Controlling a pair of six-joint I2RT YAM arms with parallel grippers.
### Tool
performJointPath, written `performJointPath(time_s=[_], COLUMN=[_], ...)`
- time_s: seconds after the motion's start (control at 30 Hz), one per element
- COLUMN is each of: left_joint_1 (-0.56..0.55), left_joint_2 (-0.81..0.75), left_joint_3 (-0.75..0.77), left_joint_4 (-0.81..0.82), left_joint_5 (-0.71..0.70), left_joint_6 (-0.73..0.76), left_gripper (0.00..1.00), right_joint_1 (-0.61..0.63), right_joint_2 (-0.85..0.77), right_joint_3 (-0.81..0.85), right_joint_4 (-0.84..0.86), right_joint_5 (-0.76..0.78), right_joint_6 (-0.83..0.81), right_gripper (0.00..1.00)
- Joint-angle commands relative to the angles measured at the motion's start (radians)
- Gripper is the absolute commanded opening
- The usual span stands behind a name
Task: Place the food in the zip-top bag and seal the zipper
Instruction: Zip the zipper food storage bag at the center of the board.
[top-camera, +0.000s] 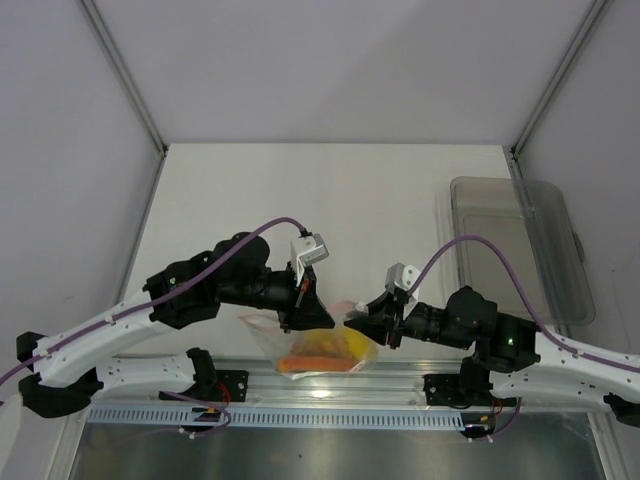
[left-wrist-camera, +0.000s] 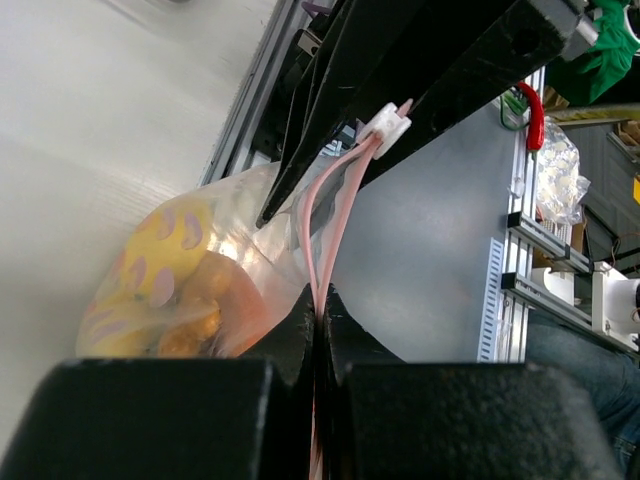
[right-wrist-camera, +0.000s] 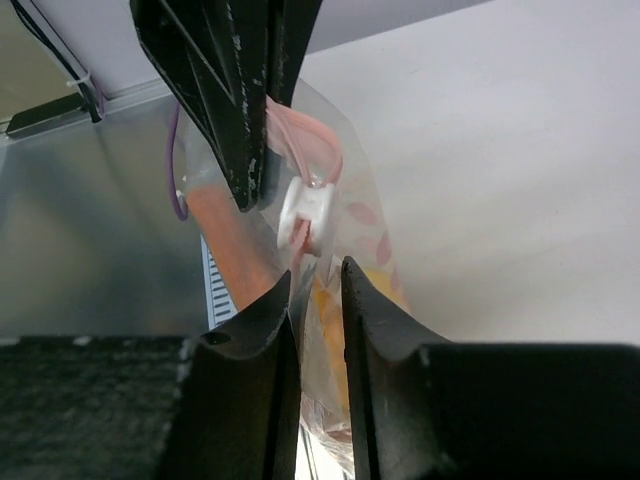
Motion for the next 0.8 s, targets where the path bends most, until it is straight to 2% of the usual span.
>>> performJointPath(time_s=[0.0,0.1,0.2,0.27,0.33,0.4,0.43,0.57,0.77], left_joint_1=[0.000,0.001,0.001,0.000,0.001,0.001,0.001,0.001,0.000], left_joint_2=[-0.018,-0.026,-0.035,-0.047,-0.055,-0.061,-0.067,-0.096,-0.145], left_joint_3=[0.016,-0.002,-0.012,-0.019,-0.028,-0.035,-0.038,-0.068,-0.102], left_joint_4=[0.049,0.056,0.056,0.053,0.053,0.055,0.056,0.061,0.089], left_joint_5=[0.036,0.038,0.044,0.044,0.052,0.058,0.059,0.046,0.018], left_joint_6=[-0.031,-0.034,-0.035,-0.032,-0.031,-0.029,-0.029,-0.022,-0.006], left_gripper=[0.01,0.01,0.00,0.01,0.00,0.01,0.01,0.01,0.01], right_joint_1=[0.006,0.006,0.003,-0.009,-0.019,-0.026,-0.031,-0.051,-0.081], right_joint_2=[-0.016,-0.011,-0.013,-0.011,-0.013,-0.016,-0.018,-0.024,0.025], right_joint_3=[0.002,0.005,0.007,0.005,0.007,0.008,0.008,0.014,0.016], right_joint_4=[0.107,0.099,0.084,0.082,0.082,0.087,0.088,0.110,0.249], right_joint_5=[-0.030,-0.035,-0.047,-0.067,-0.084,-0.095,-0.101,-0.118,-0.184], right_joint_6=[-0.022,-0.026,-0.029,-0.028,-0.025,-0.022,-0.012,0.046,0.210], right_gripper=[0.22,0.32,0.33,0.31,0.23,0.02,0.00,0.00,0.00])
